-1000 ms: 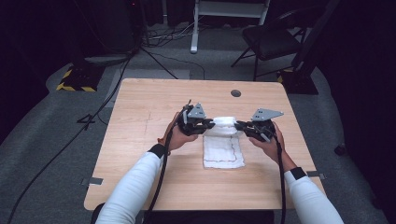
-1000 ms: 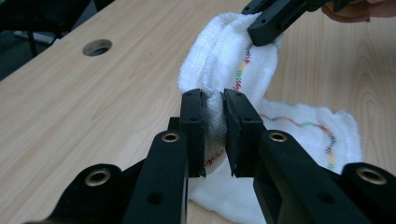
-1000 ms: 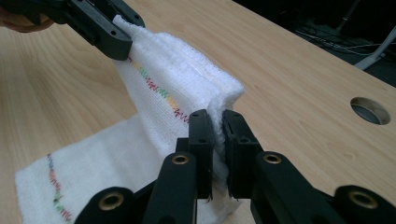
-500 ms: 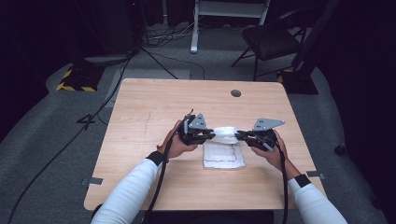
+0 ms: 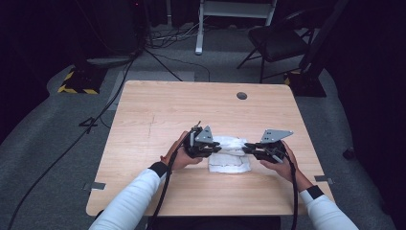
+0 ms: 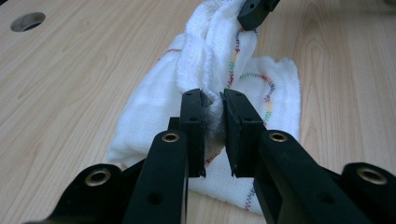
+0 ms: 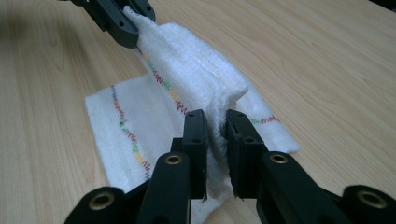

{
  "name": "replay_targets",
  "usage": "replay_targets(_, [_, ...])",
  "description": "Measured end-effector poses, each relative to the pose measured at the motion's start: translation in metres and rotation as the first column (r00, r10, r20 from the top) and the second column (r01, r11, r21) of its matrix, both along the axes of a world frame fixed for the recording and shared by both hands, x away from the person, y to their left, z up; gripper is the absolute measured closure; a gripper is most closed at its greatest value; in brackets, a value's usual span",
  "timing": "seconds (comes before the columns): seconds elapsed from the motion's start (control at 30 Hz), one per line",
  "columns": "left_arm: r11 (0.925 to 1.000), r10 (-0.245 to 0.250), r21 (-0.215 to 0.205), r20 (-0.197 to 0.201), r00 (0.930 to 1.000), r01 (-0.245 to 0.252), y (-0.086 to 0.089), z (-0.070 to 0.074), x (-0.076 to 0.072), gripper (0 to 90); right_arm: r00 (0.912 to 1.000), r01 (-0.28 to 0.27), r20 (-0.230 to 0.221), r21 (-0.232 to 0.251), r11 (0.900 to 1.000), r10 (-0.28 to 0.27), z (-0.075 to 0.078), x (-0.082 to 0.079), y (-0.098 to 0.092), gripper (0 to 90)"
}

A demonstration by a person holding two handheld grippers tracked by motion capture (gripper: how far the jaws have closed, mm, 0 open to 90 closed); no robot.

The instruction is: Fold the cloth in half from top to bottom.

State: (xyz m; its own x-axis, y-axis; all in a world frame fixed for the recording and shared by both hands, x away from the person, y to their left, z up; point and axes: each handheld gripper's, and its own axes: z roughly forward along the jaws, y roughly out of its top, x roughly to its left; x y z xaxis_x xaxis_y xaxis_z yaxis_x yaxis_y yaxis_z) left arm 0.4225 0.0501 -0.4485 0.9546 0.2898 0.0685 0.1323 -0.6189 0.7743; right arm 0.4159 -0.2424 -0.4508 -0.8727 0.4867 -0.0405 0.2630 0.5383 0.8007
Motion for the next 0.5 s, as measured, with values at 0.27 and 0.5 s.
replay_targets(0.27, [0.9989, -0.016, 0.043, 0.000, 0.9999, 0.016, -0.001, -0.009, -0.008, 77.0, 0.9997, -0.014, -0.020, -0.036, 0.999, 0.013, -0.008, -0.009, -0.002, 78.3])
replay_targets(0.5, [0.9973, -0.030, 0.067, -0.007, 0.9995, 0.030, 0.001, -0.015, -0.016, 72.4, 0.9987, -0.034, -0.039, -0.052, 0.998, 0.032, -0.014, -0.015, -0.005, 78.2])
